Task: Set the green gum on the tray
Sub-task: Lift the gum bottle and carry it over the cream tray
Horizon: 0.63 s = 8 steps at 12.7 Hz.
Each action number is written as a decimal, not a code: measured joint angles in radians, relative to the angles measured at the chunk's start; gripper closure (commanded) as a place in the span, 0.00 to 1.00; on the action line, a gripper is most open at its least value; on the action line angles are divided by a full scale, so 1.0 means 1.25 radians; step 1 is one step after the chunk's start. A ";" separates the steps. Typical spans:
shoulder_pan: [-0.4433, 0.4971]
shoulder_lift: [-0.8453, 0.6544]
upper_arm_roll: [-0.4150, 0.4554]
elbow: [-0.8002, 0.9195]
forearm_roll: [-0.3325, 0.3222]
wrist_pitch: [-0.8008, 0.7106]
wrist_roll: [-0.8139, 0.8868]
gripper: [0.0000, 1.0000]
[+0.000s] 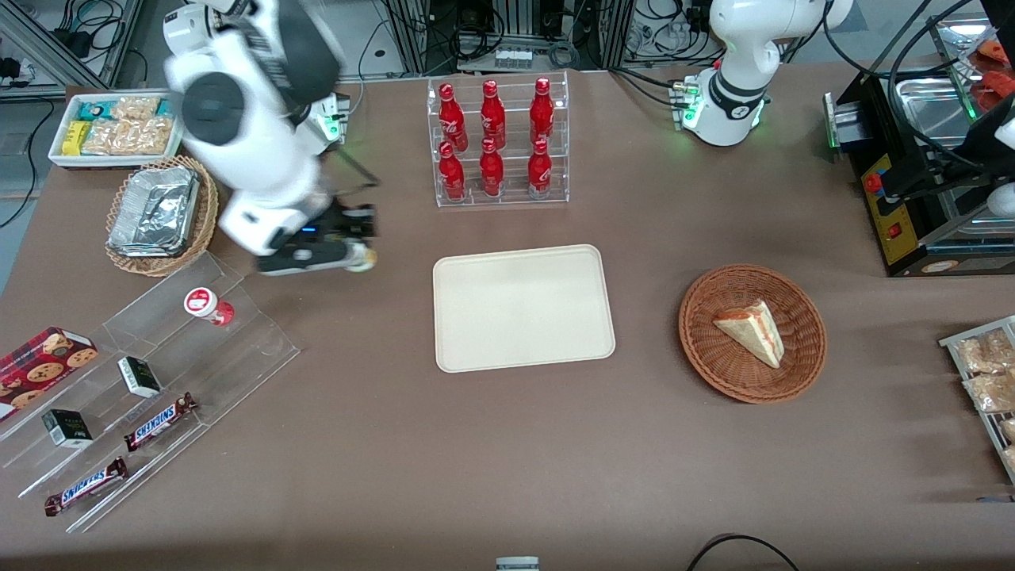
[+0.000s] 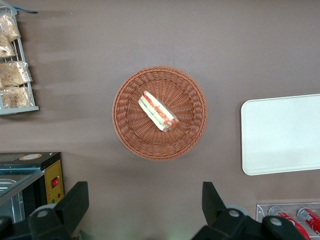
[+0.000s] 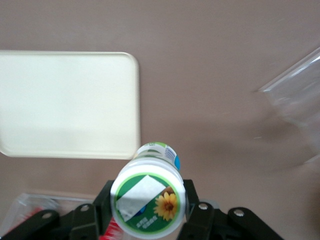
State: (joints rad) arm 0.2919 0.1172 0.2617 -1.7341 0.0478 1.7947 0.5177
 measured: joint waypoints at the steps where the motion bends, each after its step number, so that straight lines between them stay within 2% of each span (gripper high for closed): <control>1: 0.044 0.047 0.000 0.025 0.000 0.037 0.074 1.00; 4: 0.150 0.180 -0.002 0.063 -0.016 0.185 0.230 1.00; 8: 0.256 0.336 -0.004 0.090 -0.105 0.315 0.384 1.00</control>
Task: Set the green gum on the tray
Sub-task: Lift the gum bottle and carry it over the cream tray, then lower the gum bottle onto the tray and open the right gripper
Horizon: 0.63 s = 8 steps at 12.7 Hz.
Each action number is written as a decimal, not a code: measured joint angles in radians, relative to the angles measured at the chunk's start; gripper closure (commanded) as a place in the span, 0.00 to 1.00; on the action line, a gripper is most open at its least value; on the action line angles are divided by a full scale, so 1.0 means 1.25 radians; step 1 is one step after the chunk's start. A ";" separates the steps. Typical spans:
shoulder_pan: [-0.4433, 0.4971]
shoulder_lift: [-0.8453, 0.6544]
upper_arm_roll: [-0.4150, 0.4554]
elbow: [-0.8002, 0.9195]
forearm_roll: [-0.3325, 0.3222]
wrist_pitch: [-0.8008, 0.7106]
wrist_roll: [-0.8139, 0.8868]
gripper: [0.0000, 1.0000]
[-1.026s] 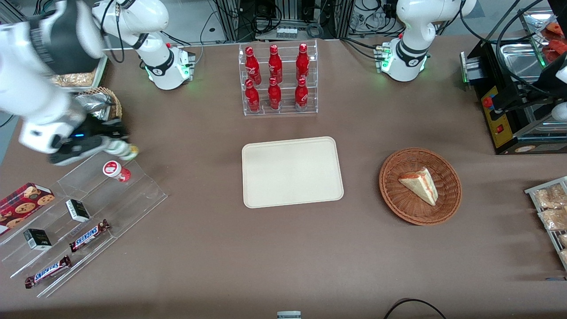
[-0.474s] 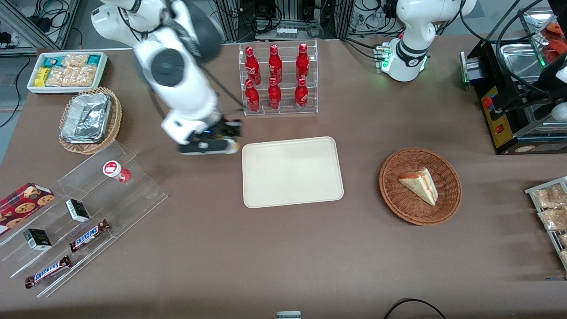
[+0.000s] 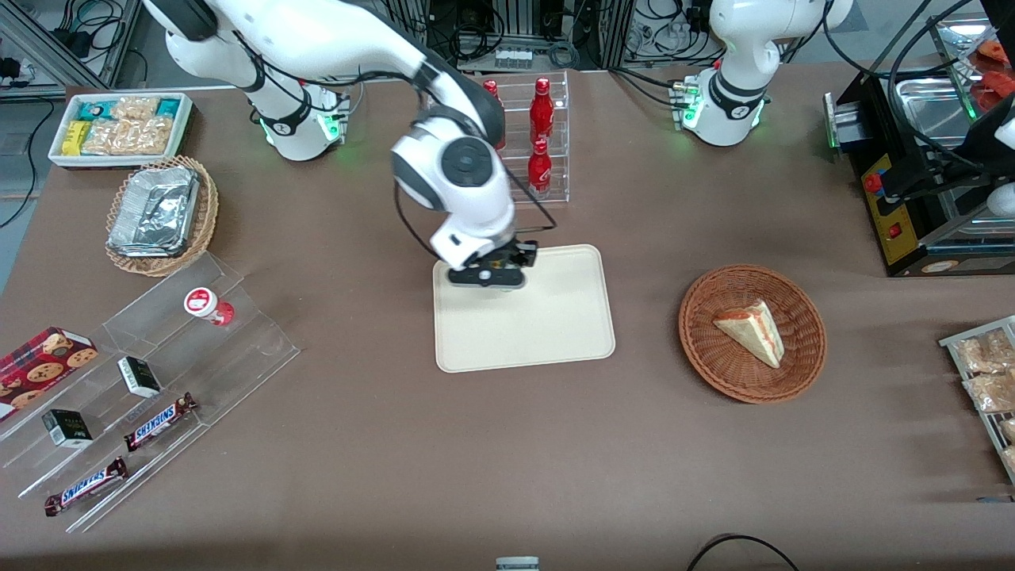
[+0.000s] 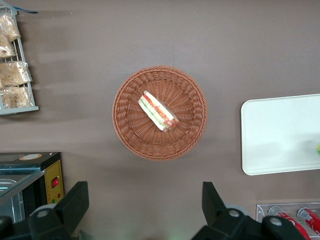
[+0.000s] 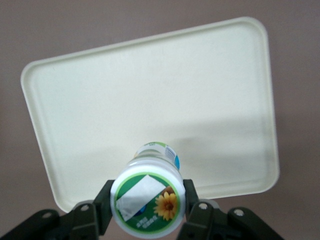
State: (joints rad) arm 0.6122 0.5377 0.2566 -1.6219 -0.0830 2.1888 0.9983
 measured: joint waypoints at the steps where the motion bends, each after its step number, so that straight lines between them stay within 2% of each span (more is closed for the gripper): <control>1: 0.017 0.030 -0.001 0.006 -0.018 0.022 0.019 1.00; 3: 0.031 0.073 -0.002 0.014 -0.039 0.046 0.035 1.00; 7: 0.030 0.110 -0.009 0.019 -0.040 0.092 0.036 1.00; 8: 0.030 0.116 -0.010 0.019 -0.040 0.097 0.036 0.84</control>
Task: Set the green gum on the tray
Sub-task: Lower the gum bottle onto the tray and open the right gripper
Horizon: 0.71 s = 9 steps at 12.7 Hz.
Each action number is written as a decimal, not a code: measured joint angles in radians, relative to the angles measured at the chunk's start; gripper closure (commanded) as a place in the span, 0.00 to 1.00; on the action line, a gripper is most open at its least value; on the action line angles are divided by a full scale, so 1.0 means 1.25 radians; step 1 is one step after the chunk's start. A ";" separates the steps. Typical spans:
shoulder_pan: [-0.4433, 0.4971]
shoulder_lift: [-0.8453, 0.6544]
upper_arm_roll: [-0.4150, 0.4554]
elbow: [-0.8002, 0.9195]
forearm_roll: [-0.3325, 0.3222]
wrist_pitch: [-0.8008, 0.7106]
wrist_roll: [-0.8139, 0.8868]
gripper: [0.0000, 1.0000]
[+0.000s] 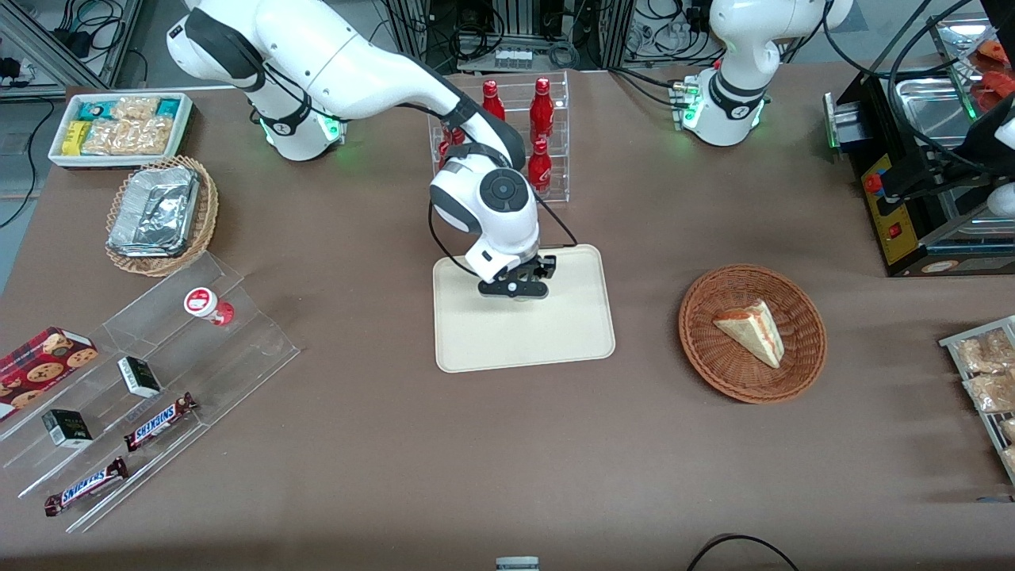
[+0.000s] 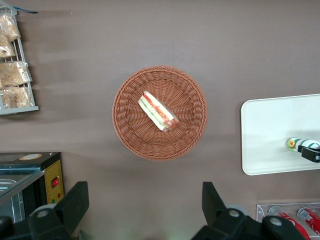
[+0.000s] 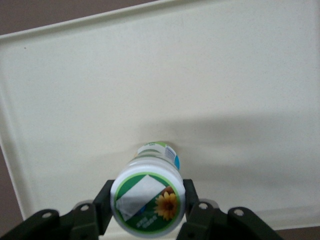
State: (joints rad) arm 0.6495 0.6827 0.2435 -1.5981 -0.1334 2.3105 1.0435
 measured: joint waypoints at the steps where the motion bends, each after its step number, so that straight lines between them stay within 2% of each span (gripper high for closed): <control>1: 0.000 0.005 -0.002 0.000 0.000 0.006 0.000 0.71; 2: 0.000 0.009 -0.007 0.001 0.000 0.011 0.000 0.17; 3: 0.000 0.012 -0.010 0.002 0.000 0.013 0.000 0.00; 9: -0.009 0.012 -0.021 0.015 0.000 0.027 0.000 0.00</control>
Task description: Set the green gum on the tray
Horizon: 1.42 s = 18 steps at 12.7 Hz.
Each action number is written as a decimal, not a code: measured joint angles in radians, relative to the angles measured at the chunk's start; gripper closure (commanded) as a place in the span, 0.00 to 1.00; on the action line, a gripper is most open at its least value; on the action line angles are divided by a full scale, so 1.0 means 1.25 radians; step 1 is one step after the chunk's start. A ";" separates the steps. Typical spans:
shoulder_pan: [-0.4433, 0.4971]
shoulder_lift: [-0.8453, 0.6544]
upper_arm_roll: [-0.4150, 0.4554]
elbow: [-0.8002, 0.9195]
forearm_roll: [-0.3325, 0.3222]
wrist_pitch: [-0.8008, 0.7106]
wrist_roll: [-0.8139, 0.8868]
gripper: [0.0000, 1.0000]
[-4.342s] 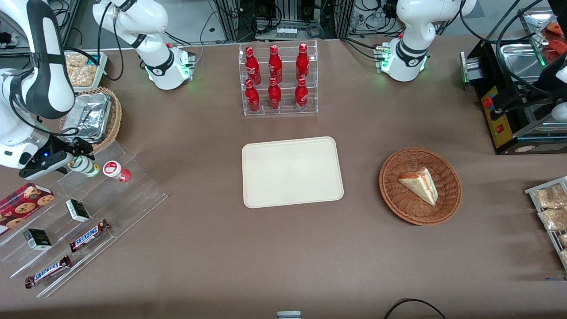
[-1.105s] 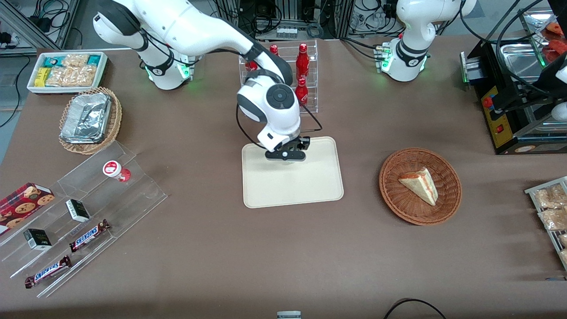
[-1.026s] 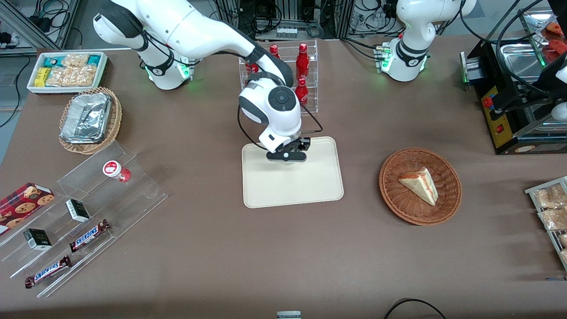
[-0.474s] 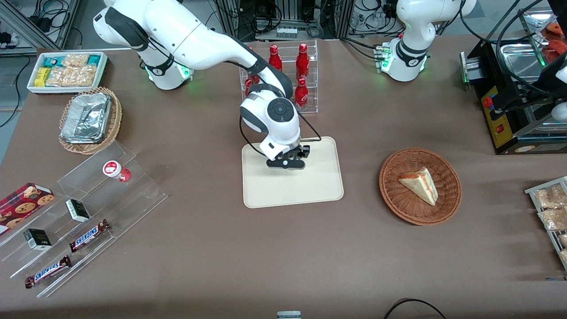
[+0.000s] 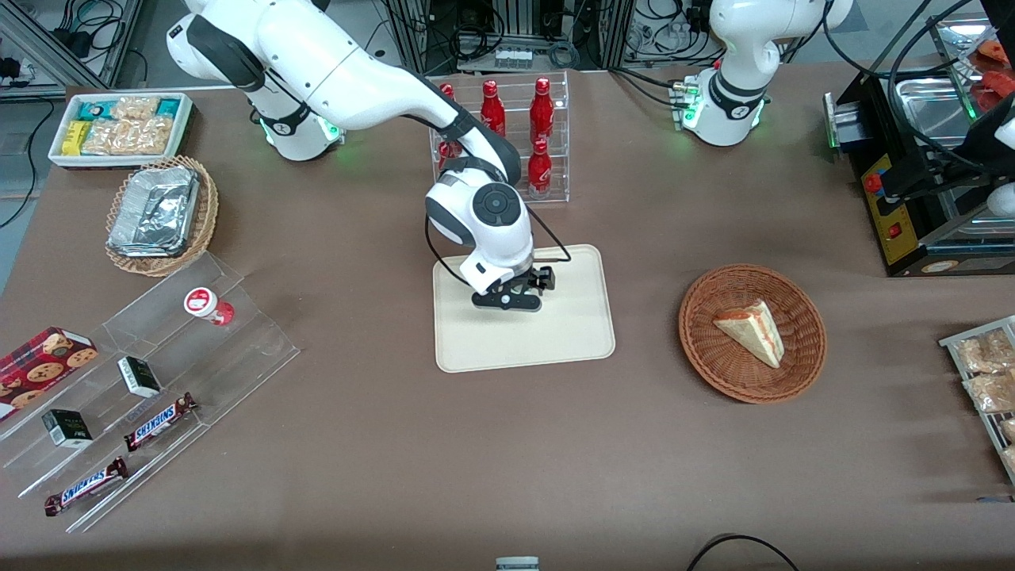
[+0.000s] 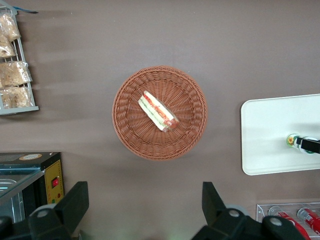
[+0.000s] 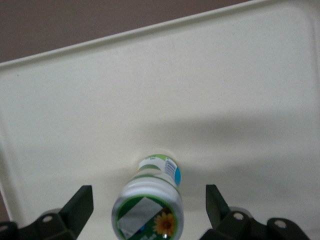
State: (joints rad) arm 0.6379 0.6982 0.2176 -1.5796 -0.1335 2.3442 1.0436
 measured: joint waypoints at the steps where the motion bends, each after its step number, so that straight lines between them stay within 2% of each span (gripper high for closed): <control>1: -0.012 -0.005 -0.001 0.011 0.000 0.001 0.000 0.00; 4: -0.066 -0.096 0.000 0.027 0.000 -0.050 -0.004 0.00; 10: -0.166 -0.321 0.001 0.023 0.007 -0.378 -0.169 0.00; 13: -0.311 -0.430 -0.001 0.009 0.118 -0.497 -0.369 0.00; 15: -0.410 -0.495 -0.002 0.002 0.137 -0.573 -0.467 0.00; 18: -0.507 -0.556 -0.001 -0.014 0.139 -0.638 -0.589 0.00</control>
State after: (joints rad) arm 0.0044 0.0030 0.2161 -1.5974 0.0408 1.5462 0.3076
